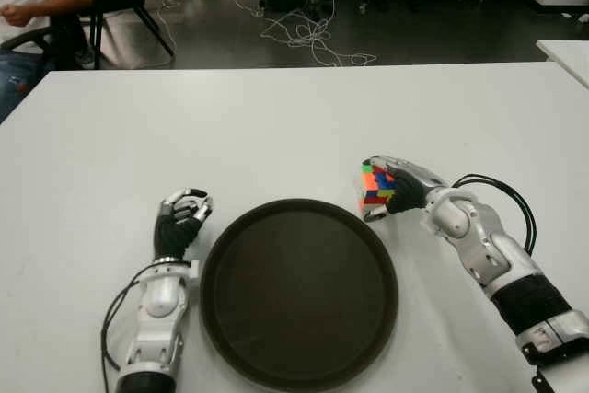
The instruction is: Pick up the Rubik's Cube and put it in the plate
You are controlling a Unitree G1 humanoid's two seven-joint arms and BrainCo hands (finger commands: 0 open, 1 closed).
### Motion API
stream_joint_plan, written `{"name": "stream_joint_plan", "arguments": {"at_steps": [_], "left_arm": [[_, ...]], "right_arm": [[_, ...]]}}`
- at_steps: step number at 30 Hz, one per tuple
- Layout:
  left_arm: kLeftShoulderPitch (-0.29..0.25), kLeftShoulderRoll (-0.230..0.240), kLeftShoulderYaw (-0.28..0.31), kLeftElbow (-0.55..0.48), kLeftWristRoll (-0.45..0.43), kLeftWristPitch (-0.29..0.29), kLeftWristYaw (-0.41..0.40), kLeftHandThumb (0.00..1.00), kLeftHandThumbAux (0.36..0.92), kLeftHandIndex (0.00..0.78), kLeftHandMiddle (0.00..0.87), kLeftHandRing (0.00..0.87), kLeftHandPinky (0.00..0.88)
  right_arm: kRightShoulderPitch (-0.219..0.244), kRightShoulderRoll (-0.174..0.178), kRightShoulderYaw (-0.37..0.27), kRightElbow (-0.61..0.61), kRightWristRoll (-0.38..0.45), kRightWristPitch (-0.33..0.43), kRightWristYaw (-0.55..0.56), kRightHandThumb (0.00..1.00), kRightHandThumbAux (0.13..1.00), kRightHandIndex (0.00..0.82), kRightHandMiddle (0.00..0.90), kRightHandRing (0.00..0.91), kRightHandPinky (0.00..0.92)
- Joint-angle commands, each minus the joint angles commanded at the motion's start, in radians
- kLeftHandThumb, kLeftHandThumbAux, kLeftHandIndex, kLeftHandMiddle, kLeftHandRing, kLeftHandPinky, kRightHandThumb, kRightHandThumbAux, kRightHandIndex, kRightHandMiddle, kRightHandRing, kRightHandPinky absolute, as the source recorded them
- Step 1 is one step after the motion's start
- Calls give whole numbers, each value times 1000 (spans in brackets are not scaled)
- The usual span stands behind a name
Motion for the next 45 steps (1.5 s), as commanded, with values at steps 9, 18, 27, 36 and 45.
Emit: {"name": "stream_joint_plan", "arguments": {"at_steps": [9, 18, 27, 36, 45], "left_arm": [[0, -3, 0, -8, 5, 15, 12, 706, 707, 443, 804, 816, 786], [1, 2, -4, -8, 18, 13, 15, 707, 706, 443, 802, 815, 787], [2, 5, -6, -1, 14, -2, 6, 705, 707, 443, 805, 816, 784], [3, 5, -8, 3, 17, -20, 9, 707, 707, 444, 806, 816, 788], [1, 9, -8, 8, 12, -16, 1, 705, 707, 443, 802, 813, 784]], "right_arm": [[4, -1, 4, -10, -1, 13, 8, 0, 735, 0, 0, 0, 0], [4, 2, 6, 0, -3, 18, 3, 0, 726, 0, 0, 0, 0], [3, 1, 15, 5, -11, 20, -1, 0, 780, 0, 0, 0, 0], [4, 2, 18, 5, -7, 24, 10, 0, 751, 0, 0, 0, 0], [4, 6, 18, -2, -12, 34, 4, 0, 753, 0, 0, 0, 0]]}}
